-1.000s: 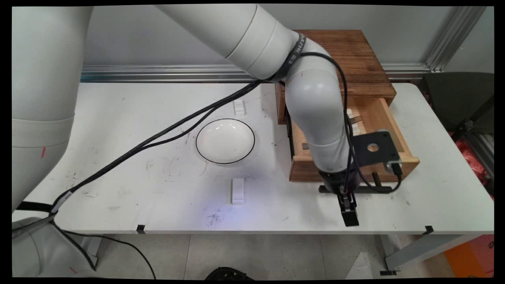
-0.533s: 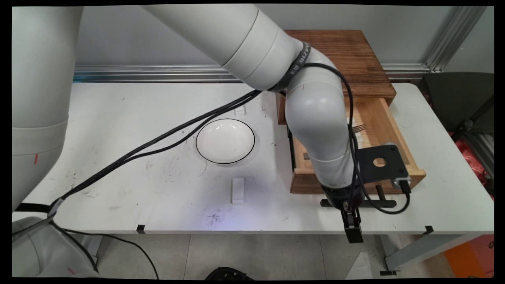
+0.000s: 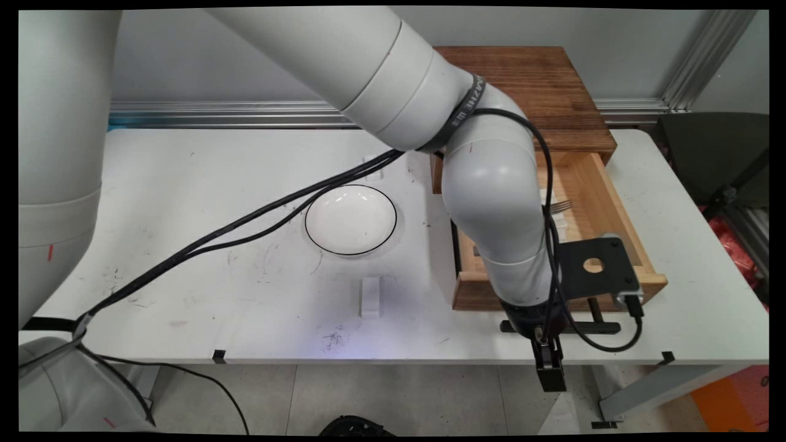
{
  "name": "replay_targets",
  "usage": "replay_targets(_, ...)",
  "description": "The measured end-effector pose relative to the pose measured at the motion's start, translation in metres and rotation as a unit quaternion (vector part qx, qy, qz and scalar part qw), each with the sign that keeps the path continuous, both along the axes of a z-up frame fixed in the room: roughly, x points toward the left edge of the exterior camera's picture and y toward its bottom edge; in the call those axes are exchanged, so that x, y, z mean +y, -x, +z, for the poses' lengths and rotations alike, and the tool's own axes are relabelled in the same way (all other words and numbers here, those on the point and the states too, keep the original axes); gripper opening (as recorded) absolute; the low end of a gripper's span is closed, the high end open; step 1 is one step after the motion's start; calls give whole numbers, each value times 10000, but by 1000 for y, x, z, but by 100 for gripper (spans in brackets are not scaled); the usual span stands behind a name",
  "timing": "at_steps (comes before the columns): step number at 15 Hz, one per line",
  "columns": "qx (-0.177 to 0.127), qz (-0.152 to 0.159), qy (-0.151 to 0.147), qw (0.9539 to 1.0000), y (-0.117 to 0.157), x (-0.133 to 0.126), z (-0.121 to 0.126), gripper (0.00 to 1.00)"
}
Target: Open the drawer
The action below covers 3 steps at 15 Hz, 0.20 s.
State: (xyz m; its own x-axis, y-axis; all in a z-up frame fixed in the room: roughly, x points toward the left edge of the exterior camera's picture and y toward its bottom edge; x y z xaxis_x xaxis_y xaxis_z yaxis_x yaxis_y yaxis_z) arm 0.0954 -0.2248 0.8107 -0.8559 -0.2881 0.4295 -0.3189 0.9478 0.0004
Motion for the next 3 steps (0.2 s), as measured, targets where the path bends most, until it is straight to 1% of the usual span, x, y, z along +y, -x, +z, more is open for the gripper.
replay_targets(3, 5, -14, 10, 10000, 0, 3, 1, 100)
